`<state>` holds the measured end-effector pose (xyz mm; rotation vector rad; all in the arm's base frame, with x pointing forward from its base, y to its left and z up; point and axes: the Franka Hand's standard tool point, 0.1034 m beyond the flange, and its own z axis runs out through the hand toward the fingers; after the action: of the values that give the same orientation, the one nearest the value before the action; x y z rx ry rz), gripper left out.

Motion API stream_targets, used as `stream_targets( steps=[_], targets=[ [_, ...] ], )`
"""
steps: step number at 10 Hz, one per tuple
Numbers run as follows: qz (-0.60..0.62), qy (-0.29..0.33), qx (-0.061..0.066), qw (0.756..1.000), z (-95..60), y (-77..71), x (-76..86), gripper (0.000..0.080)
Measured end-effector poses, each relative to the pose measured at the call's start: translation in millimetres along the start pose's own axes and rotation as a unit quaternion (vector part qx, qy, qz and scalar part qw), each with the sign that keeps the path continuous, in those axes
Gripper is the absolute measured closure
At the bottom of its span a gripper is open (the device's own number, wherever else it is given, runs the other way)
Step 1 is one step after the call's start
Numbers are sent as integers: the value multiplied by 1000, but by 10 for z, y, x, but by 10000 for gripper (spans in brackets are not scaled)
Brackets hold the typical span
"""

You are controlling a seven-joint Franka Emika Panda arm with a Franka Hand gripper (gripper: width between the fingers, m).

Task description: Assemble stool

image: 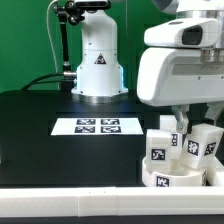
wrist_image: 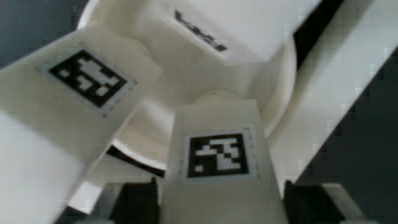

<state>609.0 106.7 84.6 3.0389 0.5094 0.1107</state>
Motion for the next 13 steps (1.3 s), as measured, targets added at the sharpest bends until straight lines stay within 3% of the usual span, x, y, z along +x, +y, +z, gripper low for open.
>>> stream_targets(
  steps=[2, 7, 11, 12, 13],
  targets=[
    [130, 10, 3, 991, 9, -2, 12, 461],
    [378, 18, 10, 925, 10, -88, 33, 461],
    [546, 19, 13, 837, 0, -167, 51, 461],
    [570, 17, 16, 821, 0, -168, 53, 461],
    [615, 13, 24, 788, -1, -163, 54, 461]
  ],
)
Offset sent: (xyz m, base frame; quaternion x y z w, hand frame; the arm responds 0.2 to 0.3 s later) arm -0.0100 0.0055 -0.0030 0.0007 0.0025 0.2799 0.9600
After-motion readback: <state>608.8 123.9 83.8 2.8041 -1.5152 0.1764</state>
